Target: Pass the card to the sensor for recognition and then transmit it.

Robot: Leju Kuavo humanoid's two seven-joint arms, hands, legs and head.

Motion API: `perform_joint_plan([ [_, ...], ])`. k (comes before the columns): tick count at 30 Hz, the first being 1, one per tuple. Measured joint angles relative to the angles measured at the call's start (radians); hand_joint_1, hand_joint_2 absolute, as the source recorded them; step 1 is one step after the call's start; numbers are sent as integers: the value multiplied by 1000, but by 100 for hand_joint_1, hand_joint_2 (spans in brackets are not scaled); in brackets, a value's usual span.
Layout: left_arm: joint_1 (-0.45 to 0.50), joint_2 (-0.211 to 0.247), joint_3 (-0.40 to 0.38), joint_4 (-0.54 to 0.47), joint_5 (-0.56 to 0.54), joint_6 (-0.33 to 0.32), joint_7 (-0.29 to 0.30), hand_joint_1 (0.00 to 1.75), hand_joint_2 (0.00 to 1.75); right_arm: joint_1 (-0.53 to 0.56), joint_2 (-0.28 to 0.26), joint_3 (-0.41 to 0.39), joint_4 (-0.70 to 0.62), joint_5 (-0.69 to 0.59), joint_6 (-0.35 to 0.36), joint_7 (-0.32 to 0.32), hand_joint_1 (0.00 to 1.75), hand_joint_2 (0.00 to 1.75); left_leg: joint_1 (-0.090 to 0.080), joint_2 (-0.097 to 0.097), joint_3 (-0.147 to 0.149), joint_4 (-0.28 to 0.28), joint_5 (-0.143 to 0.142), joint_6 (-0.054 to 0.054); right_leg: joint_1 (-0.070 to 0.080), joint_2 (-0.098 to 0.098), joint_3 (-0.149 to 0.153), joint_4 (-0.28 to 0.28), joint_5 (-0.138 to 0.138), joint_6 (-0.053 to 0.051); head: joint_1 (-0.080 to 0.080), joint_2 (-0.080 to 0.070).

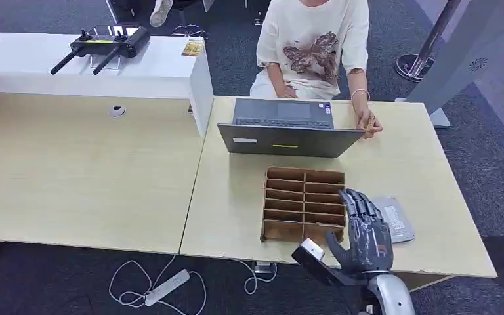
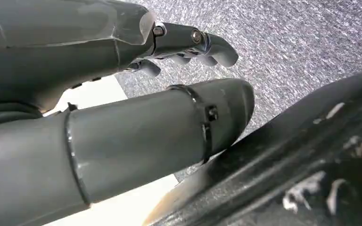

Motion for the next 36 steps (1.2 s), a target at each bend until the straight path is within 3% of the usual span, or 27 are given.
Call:
perform_joint_plan([
  [10, 0, 0, 0, 0, -10, 0, -3, 0, 0, 1, -2, 0, 11, 0, -2, 1, 51, 175, 0, 0, 0, 0, 0, 0, 0, 0, 0, 0, 0, 0, 0, 0],
  [11, 0, 0, 0, 0, -10, 0, -3, 0, 0, 1, -2, 0, 11, 0, -2, 1, 59, 175, 0, 0, 0, 0, 0, 0, 0, 0, 0, 0, 0, 0, 0, 0],
  [12, 0, 0, 0, 0, -11, 0, -3, 0, 0, 0, -2, 0, 11, 0, -3, 1, 79, 175, 0, 0, 0, 0, 0, 0, 0, 0, 0, 0, 0, 0, 0, 0],
  [14, 0, 0, 0, 0, -14, -1, -3, 0, 0, 0, -2, 0, 12, 0, -4, 2, 91, 175, 0, 0, 0, 0, 0, 0, 0, 0, 0, 0, 0, 0, 0, 0],
  [18, 0, 1, 0, 0, -14, -2, -3, 0, 0, 0, -2, 0, 12, 0, -5, 3, 79, 175, 0, 0, 0, 0, 0, 0, 0, 0, 0, 0, 0, 0, 0, 0],
  [36, 0, 1, 0, 0, -16, -2, -7, 0, 0, 0, -2, 0, 22, -10, -7, 8, 73, 175, 0, 0, 0, 0, 0, 0, 0, 0, 0, 0, 0, 0, 0, 0],
])
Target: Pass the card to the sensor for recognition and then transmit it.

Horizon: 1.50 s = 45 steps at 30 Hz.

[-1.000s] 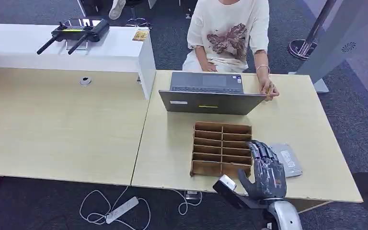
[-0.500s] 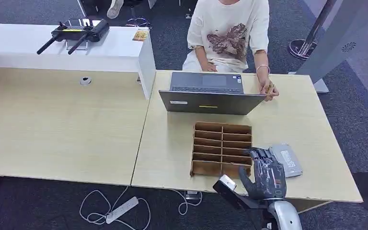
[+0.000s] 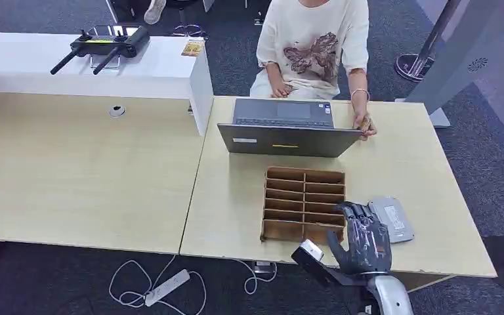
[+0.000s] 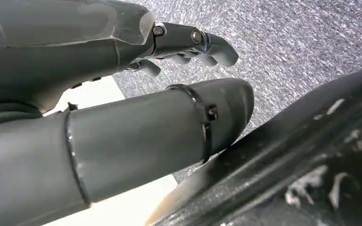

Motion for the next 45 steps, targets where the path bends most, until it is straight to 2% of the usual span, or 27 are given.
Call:
perform_joint_plan([
  [3, 0, 0, 0, 0, 0, 0, 0, 0, 0, 0, 0, 0, 0, -2, -1, 3, 63, 175, 0, 0, 0, 0, 0, 0, 0, 0, 0, 0, 0, 0, 0, 0],
  [11, 0, 0, 0, 0, -14, -3, -1, 0, 0, -5, 0, -3, 20, -18, 10, 5, 51, 175, 0, 0, 0, 0, 0, 0, 0, 0, 0, 0, 0, 0, 0, 0],
  [21, 0, 1, 0, 0, -31, -5, -4, 0, 0, -4, 0, -11, 57, -23, 7, 5, 47, 175, 0, 0, 0, 0, 0, 0, 0, 0, 0, 0, 0, 0, 0, 0],
  [25, 0, 1, 0, 0, -39, -5, -5, 0, 0, -3, 0, -16, 66, -2, 3, 19, 54, 175, 0, 0, 0, 0, 0, 0, 0, 0, 0, 0, 0, 0, 0, 0],
  [30, 0, 1, 0, 0, -49, -5, -5, 0, 0, -1, 0, -24, 77, 19, -8, 34, 51, 175, 0, 0, 0, 0, 0, 0, 0, 0, 0, 0, 0, 0, 0, 0],
  [32, 0, 1, 0, 0, -50, -6, -6, 0, 0, 0, 0, -26, 78, 19, -8, 36, 56, 175, 0, 0, 0, 0, 0, 0, 0, 0, 0, 0, 0, 0, 0, 0],
  [40, 0, 1, 0, 0, -61, -9, -6, 0, 0, 0, 0, -28, 84, 52, -11, 43, 45, 175, 0, 0, 0, 0, 0, 0, 0, 0, 0, 0, 0, 0, 0, 0],
  [45, 0, 1, 0, 0, -61, -10, -6, 0, 0, 0, 0, -28, 90, 61, -14, 42, 45, 175, 0, 0, 0, 0, 0, 0, 0, 0, 0, 0, 0, 0, 0, 0],
])
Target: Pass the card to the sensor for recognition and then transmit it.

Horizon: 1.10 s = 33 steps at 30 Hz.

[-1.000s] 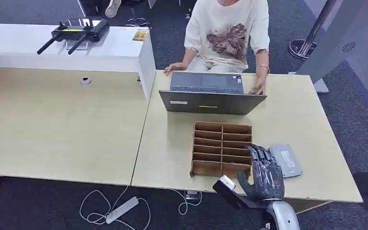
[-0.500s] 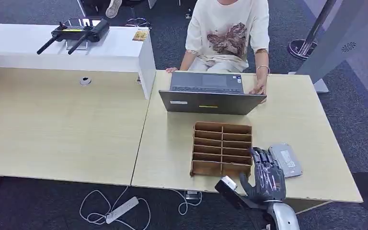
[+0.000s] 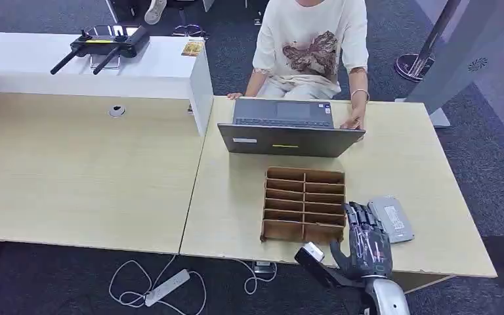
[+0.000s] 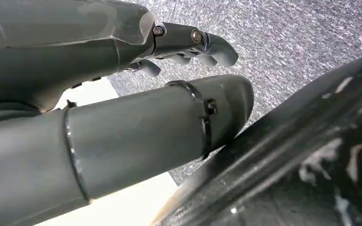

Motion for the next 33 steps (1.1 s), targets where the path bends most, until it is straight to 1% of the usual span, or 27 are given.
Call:
perform_joint_plan([
  [1, 0, 0, 0, 0, 0, 0, 0, 0, 0, 0, 0, 0, 1, 4, 0, -2, 45, 175, 0, 0, 0, 0, 0, 0, 0, 0, 0, 0, 0, 0, 0, 0],
  [3, 0, 0, 0, 0, 0, -1, 0, 0, 0, 0, 0, 0, 2, 9, -2, -5, 51, 175, 0, 0, 0, 0, 0, 0, 0, 0, 0, 0, 0, 0, 0, 0],
  [10, 0, 0, 0, 0, -3, -3, -5, 0, 0, 0, 0, 3, 11, 10, -10, -8, 54, 175, 0, 0, 0, 0, 0, 0, 0, 0, 0, 0, 0, 0, 0, 0],
  [11, 0, 0, 0, 0, -5, -3, -5, 0, 0, 0, 0, 3, 14, 10, -10, -8, 51, 175, 0, 0, 0, 0, 0, 0, 0, 0, 0, 0, 0, 0, 0, 0],
  [12, 0, 0, 0, 0, -6, -3, -5, 0, 0, 0, 0, 3, 15, 10, -10, -9, 56, 175, 0, 0, 0, 0, 0, 0, 0, 0, 0, 0, 0, 0, 0, 0],
  [15, 0, 2, 0, 0, -9, -5, -5, 0, 0, 0, 0, 4, 21, 10, -14, -14, 59, 175, 0, 0, 0, 0, 0, 0, 0, 0, 0, 0, 0, 0, 0, 0],
  [18, 0, 2, 0, 0, -12, -5, -6, 0, 0, 0, 0, 4, 27, 10, -14, -15, 59, 175, 0, 0, 0, 0, 0, 0, 0, 0, 0, 0, 0, 0, 0, 0],
  [19, 0, 3, 0, 0, -13, -6, -6, 0, 0, 0, 0, 5, 28, 10, -14, -15, 56, 175, 0, 0, 0, 0, 0, 0, 0, 0, 0, 0, 0, 0, 0, 0],
  [29, 0, 3, 0, 0, -27, -8, -6, 0, 0, -12, 0, 29, 52, 30, -13, -8, 58, 175, 0, 0, 0, 0, 0, 0, 0, 0, 0, 0, 0, 0, 0, 0],
  [32, 0, 3, 0, 0, -26, -8, -6, 0, 0, -21, 0, 32, 60, 29, -13, -6, 61, 175, 0, 0, 0, 0, 0, 0, 0, 0, 0, 0, 0, 0, 0, 0],
  [33, 0, 3, 0, 0, -26, -8, -6, 0, 0, -24, 0, 32, 61, 29, -13, -6, 66, 175, 0, 0, 0, 0, 0, 0, 0, 0, 0, 0, 0, 0, 0, 0],
])
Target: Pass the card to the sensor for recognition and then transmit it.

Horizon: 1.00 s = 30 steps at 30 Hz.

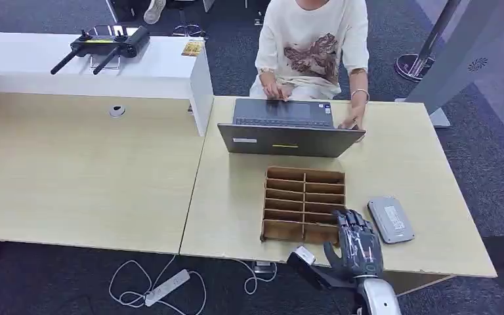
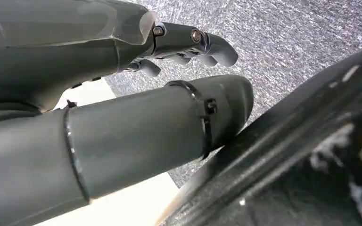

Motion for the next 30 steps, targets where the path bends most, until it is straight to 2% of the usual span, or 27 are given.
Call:
perform_joint_plan([
  [5, 0, 0, 0, 0, 5, 0, -1, 0, 0, -16, 0, 3, 14, -2, 0, 0, 70, 175, 0, 0, 0, 0, 0, 0, 0, 0, 0, 0, 0, 0, 0, 0],
  [7, 0, 1, 0, 0, 6, 0, -1, 0, 0, -24, 0, 4, 21, -2, 0, -2, 82, 175, 0, 0, 0, 0, 0, 0, 0, 0, 0, 0, 0, 0, 0, 0],
  [8, 0, 1, 0, 0, 6, 0, -2, 0, 0, -27, 0, 5, 25, -2, 0, -3, 82, 175, 0, 0, 0, 0, 0, 0, 0, 0, 0, 0, 0, 0, 0, 0],
  [9, 0, 1, 0, 0, 6, 0, -2, 0, 0, -30, 0, 6, 29, -2, 0, -3, 115, 175, 0, 0, 0, 0, 0, 0, 0, 0, 0, 0, 0, 0, 0, 0],
  [10, 0, 1, 0, 0, 6, 0, -2, 0, 0, -33, 0, 8, 33, -2, 0, -3, 131, 175, 0, 0, 0, 0, 0, 0, 0, 0, 0, 0, 0, 0, 0, 0],
  [13, 0, 1, 0, 0, 8, 0, -3, 0, 0, -38, 0, 13, 42, -3, 0, -5, 140, 175, 0, 0, 0, 0, 0, 0, 0, 0, 0, 0, 0, 0, 0, 0],
  [16, 0, 1, 0, 0, 10, 0, -3, 0, 0, -44, 0, 18, 50, -6, -1, -6, 134, 175, 0, 0, 0, 0, 0, 0, 0, 0, 0, 0, 0, 0, 0, 0],
  [17, 0, 2, 0, 0, 11, 0, -4, 0, 0, -46, 0, 19, 52, -5, -1, -6, 140, 175, 0, 0, 0, 0, 0, 0, 0, 0, 0, 0, 0, 0, 0, 0],
  [30, 1, 2, 0, 0, 17, 0, -9, 0, 0, -62, 0, 26, 69, -6, -5, -12, 134, 175, 0, 0, 0, 0, 0, 0, 0, 0, 0, 0, 0, 0, 0, 0],
])
